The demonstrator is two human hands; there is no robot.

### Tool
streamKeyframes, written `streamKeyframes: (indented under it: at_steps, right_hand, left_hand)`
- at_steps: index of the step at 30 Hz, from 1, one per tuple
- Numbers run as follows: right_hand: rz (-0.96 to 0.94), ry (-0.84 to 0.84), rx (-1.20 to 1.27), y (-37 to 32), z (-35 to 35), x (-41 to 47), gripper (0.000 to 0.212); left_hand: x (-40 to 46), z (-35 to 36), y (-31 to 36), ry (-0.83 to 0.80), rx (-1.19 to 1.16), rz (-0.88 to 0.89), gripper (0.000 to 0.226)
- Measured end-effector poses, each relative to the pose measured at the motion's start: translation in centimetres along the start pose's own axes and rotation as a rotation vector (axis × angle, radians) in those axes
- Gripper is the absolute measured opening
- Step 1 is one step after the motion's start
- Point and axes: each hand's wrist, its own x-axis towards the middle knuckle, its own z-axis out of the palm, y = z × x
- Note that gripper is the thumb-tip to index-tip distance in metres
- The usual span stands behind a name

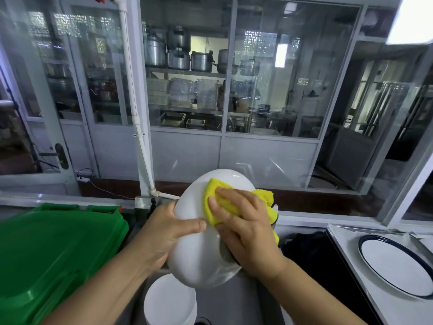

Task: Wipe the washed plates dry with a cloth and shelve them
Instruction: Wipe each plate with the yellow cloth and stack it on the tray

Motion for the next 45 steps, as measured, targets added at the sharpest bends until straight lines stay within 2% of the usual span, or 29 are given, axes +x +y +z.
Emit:
streamKeyframes:
  at_steps: [2,4,7,9,12,15,16,18,20,23,27,31,34,36,38,41,43,45]
  right_hand:
    - [0.164,0.011,0.020,2.1,-0.7,0.0,0.042]
    - [0.399,0.007,0.159,3.4,-1.4,-0.1,0.045]
    - [0.513,-0.002,0.353,3.4,-1.6,1.0,0.043]
    - [0.407,-0.031,0.248,2.3,-1.7,2.6,0.041]
    - [0.087,-0.128,-0.060,-0.3,-0.9,4.7,0.039]
    - [-0.002,-0.125,-0.141,-1.4,-1.0,5.6,0.037]
    - [0.042,-0.099,-0.114,-0.9,-1.3,5.7,0.037]
    - [0.294,-0.013,0.042,0.7,-1.9,6.0,0.039]
    - [0.592,0.082,0.288,2.4,-2.5,5.8,0.039]
    - [0.858,0.155,0.540,3.6,-2.8,4.4,0.035]
    - [1.093,0.300,0.943,2.7,-1.7,2.0,0.041]
    - [1.175,0.323,1.170,2.5,-0.6,0.9,0.052]
    - [1.217,0.394,1.178,3.2,-1.4,0.8,0.061]
    - [1.208,0.365,1.152,3.6,-2.1,0.7,0.064]
    - [1.225,0.324,1.093,4.0,-2.5,0.3,0.050]
    - [1.205,0.278,0.992,3.9,-2.6,-0.1,0.042]
    - [1.167,0.235,0.913,3.9,-2.5,-0.1,0.045]
    - [1.072,0.171,0.729,3.9,-2.4,0.0,0.049]
  left_hand:
    - [-0.2,-0.2,0.4,0.009,0.038,0.018,0.067]
    - [-0.4,-0.3,0.5,0.006,0.046,0.015,0.068]
    - [-0.5,0.1,0.5,-0.011,0.051,0.022,0.066]
    - [-0.3,0.7,0.5,-0.008,0.069,0.029,0.059]
    - [0.0,2.1,0.8,-0.017,0.140,0.085,0.038]
    - [-0.1,2.8,1.2,-0.014,0.193,0.152,0.035]
    - [-0.2,2.7,1.5,-0.012,0.187,0.152,0.033]
    - [-0.5,2.2,1.8,-0.001,0.176,0.141,0.033]
    - [-0.7,1.7,2.5,0.026,0.179,0.152,0.046]
    - [-0.8,1.1,3.6,0.051,0.104,0.203,0.059]
    - [-0.1,1.0,4.3,0.100,-0.040,0.311,0.055]
    - [0.5,0.8,3.6,0.093,-0.131,0.355,0.057]
    - [0.0,0.3,3.3,-0.038,-0.122,0.271,0.069]
    - [-0.2,-0.3,4.2,-0.173,-0.088,0.179,0.076]
    - [0.3,-1.0,5.6,-0.258,-0.100,0.102,0.080]
    - [1.3,-1.3,6.5,-0.209,-0.078,-0.006,0.098]
    - [1.4,-1.1,5.8,-0.194,-0.113,-0.029,0.089]
    - [1.4,-1.0,4.7,-0.164,-0.172,-0.024,0.085]
